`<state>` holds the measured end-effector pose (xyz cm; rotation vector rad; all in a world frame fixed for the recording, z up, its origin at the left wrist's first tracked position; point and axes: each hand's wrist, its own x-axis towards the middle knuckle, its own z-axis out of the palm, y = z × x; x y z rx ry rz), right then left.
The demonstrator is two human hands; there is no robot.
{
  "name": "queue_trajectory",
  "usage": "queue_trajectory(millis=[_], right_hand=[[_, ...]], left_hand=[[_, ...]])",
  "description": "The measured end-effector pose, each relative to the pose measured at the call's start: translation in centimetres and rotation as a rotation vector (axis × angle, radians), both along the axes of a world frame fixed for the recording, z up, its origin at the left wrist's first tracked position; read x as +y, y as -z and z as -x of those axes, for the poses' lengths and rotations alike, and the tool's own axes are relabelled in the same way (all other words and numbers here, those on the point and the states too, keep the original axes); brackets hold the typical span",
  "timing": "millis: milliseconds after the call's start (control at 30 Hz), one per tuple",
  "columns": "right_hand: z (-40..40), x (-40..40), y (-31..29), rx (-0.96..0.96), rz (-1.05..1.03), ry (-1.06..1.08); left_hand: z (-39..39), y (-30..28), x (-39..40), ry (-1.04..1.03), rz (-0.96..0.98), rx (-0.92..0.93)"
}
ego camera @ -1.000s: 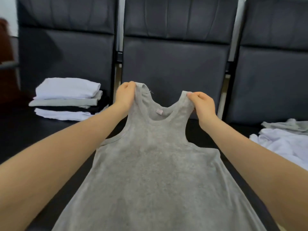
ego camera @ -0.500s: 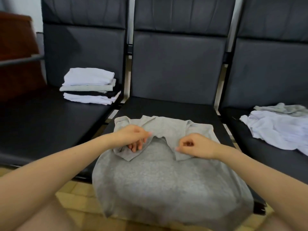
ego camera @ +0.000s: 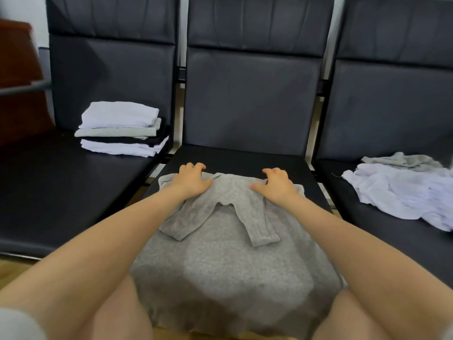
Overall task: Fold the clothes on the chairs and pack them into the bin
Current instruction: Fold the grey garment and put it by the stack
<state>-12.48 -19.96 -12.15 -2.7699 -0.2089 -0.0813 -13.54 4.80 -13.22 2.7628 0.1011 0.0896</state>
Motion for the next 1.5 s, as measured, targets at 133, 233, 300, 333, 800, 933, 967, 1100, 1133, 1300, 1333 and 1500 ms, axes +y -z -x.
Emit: queue_trajectory(millis=[133,233,300,333,800,933,967,1100,1133,1300,1333,1500], right_hand=[[-0.3,-0.9,0.8,0.075,0.107,0.023],[0.0,-1.5,1.3,0.003,0.067,-0.028],[0.4,-1.7,1.4,-0.004,-0.004,-0.058],[0.6,-2.0,1.4,-0.002,-0.039,-0.066],[-7.7,-1.7,-2.5,-0.151,-0.089,-0.115],[-11.8,-0.8,-2.2,-0.153,-0.056,-0.014],[-12.5,-0.6,-1.8,-0.143,-0.044,0.020],[-13.5,0.3,0.5,-0.196,0.057,0.225],[-13.2,0.5,0.8,-0.220,0.065,0.249],[-9.9,0.4,0.5,-0.268,0.117,0.130],[-8.6,0.3,0.1,-0.278,0.083,0.111],[-2.6,0.4,-1.4,-0.139,-0.157,0.117]], left_hand=[[-0.4,-0.2,0.9,-0.072,-0.100,0.222],[-0.3,-0.5,1.9,0.023,-0.097,0.142],[0.2,-0.4,2.4,0.132,-0.054,0.037],[0.6,-0.3,2.6,0.174,-0.009,0.010],[-6.6,-4.6,3.9,0.271,-0.196,-0.193],[-11.3,-4.9,2.8,0.147,-0.289,-0.232],[-12.2,-4.5,2.4,0.108,-0.324,-0.233],[-14.2,-1.0,0.6,-0.136,-0.449,-0.307],[-14.1,-0.1,0.0,-0.176,-0.428,-0.326],[-10.9,0.3,-2.1,-0.080,-0.172,-0.303],[-9.5,-0.3,-2.4,-0.053,-0.123,-0.316],[-2.3,-2.9,-4.0,0.115,0.029,-0.325]])
